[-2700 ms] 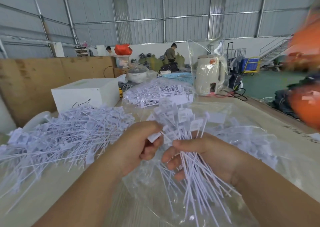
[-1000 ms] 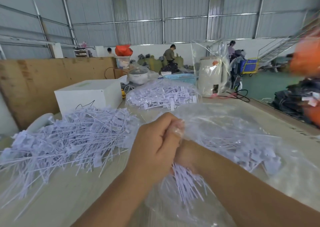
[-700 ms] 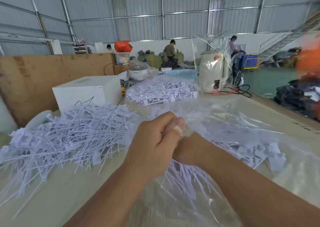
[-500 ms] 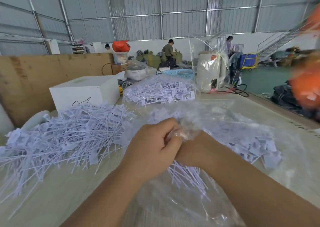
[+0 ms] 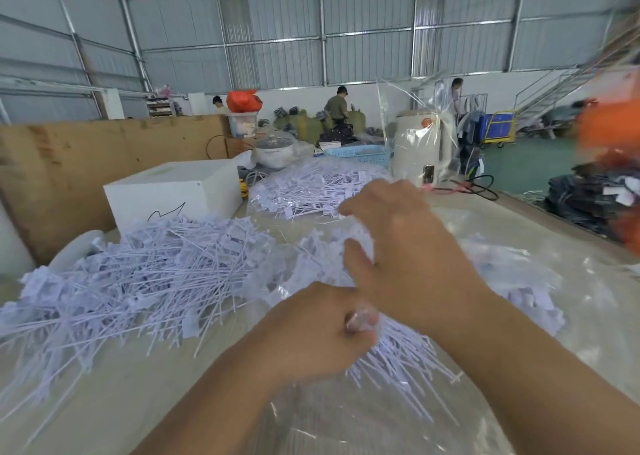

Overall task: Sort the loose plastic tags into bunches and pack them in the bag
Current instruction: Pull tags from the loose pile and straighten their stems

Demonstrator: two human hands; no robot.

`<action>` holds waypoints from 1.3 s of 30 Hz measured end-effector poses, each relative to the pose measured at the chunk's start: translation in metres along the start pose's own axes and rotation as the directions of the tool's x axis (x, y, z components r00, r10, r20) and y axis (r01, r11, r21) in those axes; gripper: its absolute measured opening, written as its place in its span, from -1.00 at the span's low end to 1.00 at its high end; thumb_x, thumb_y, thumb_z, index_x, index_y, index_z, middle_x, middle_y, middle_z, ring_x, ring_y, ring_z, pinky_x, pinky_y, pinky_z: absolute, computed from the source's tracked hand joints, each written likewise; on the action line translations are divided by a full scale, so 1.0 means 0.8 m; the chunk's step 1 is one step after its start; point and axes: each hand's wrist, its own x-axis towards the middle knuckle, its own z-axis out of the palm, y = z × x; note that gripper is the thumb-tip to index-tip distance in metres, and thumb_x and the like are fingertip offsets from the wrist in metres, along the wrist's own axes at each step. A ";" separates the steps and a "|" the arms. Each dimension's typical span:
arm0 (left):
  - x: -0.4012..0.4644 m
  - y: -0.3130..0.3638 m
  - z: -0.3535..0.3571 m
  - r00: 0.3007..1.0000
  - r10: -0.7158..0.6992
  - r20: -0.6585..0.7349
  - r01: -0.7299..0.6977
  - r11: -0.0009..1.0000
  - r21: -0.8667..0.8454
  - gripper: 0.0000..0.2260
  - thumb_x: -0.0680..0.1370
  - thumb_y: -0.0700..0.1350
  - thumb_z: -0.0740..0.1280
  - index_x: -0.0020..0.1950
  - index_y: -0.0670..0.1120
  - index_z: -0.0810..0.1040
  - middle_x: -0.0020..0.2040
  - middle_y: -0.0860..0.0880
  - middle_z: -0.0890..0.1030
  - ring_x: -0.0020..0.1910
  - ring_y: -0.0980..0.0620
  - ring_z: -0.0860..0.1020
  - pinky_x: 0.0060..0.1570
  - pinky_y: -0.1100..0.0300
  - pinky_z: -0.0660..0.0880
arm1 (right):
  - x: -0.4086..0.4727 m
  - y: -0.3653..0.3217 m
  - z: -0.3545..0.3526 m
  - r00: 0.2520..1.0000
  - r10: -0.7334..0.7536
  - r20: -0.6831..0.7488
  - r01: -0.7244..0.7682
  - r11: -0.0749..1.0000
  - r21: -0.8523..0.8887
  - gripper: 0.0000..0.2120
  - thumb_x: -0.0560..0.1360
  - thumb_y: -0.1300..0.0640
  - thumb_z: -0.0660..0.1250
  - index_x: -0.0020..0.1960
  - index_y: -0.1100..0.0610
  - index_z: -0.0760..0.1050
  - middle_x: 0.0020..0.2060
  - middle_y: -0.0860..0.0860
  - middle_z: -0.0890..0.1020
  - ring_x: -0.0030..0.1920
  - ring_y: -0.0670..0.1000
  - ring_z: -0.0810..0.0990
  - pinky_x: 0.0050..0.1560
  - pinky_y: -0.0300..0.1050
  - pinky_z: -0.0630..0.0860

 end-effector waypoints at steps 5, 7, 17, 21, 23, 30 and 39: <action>-0.002 -0.008 -0.001 0.949 -0.067 0.308 0.052 0.997 0.057 -0.68 0.39 0.05 0.51 -0.33 0.04 0.37 -0.50 0.29 0.41 -0.50 0.25 0.35 -0.50 0.39 0.23 | -0.011 0.000 0.040 0.813 0.050 0.579 -0.074 0.997 0.018 -0.73 0.59 0.15 0.11 -0.01 0.24 0.55 -0.05 0.16 0.60 -0.03 0.13 0.55 0.00 0.02 0.49; -0.003 -0.011 -0.010 0.919 -0.082 0.384 0.097 0.995 -0.020 -0.77 0.39 0.05 0.53 -0.23 0.05 0.50 -0.46 0.29 0.43 -0.45 0.27 0.38 -0.43 0.40 0.28 | -0.009 0.006 0.042 0.780 0.067 0.622 -0.109 0.994 0.030 -0.72 0.58 0.15 0.13 -0.07 0.28 0.56 -0.11 0.17 0.61 -0.10 0.15 0.56 -0.04 0.06 0.50; -0.004 -0.041 -0.017 0.963 -0.265 0.041 0.267 0.932 -0.244 -0.80 0.45 -0.16 0.44 -0.02 0.10 0.54 -0.28 0.13 0.56 -0.39 0.24 0.50 -0.37 0.37 0.42 | -0.014 0.004 0.053 0.829 0.085 0.553 -0.094 0.995 -0.013 -0.86 0.46 0.18 0.27 -0.06 -0.02 0.38 -0.09 -0.08 0.43 0.04 0.02 0.49 -0.05 -0.10 0.47; 0.001 -0.045 -0.030 0.969 -0.242 -0.056 0.229 0.959 -0.167 -0.83 0.42 -0.20 0.34 -0.20 0.10 0.51 -0.32 0.15 0.57 -0.35 0.25 0.52 -0.33 0.35 0.41 | -0.013 -0.005 0.062 0.935 -0.058 0.351 0.011 0.991 0.133 -0.83 0.50 0.18 0.23 0.06 0.09 0.50 -0.03 -0.03 0.46 0.08 -0.02 0.43 0.06 -0.12 0.44; -0.004 -0.058 -0.042 0.941 -0.273 -0.199 0.255 0.961 -0.111 -0.80 0.44 -0.20 0.33 -0.27 0.11 0.52 -0.32 0.16 0.58 -0.31 0.23 0.54 -0.31 0.33 0.40 | -0.016 -0.009 0.066 0.912 -0.126 0.391 0.051 0.979 0.196 -0.76 0.51 0.19 0.22 0.16 0.11 0.49 0.03 -0.03 0.48 0.10 -0.04 0.41 0.09 -0.11 0.43; -0.040 -0.157 -0.066 0.709 -0.474 -0.522 0.633 0.754 0.176 -0.60 0.47 0.14 0.40 0.23 0.01 0.47 0.17 -0.04 0.51 0.18 -0.08 0.46 0.05 0.04 0.45 | -0.019 -0.014 0.067 0.848 -0.073 0.525 0.106 0.994 -0.034 -0.72 0.55 0.14 0.13 -0.33 0.04 0.18 -0.19 -0.06 0.36 -0.12 0.00 0.38 -0.02 -0.10 0.39; -0.048 -0.190 -0.058 0.684 -0.646 -0.339 0.718 0.677 0.160 -0.25 0.38 0.38 0.38 0.43 0.03 0.29 0.37 -0.07 0.38 0.36 -0.15 0.35 0.29 -0.14 0.41 | 0.014 -0.098 0.082 0.823 -0.006 0.568 -0.230 0.911 0.343 -0.78 0.52 0.09 0.23 0.08 0.14 0.58 0.03 -0.02 0.60 -0.04 0.01 0.60 0.00 -0.05 0.56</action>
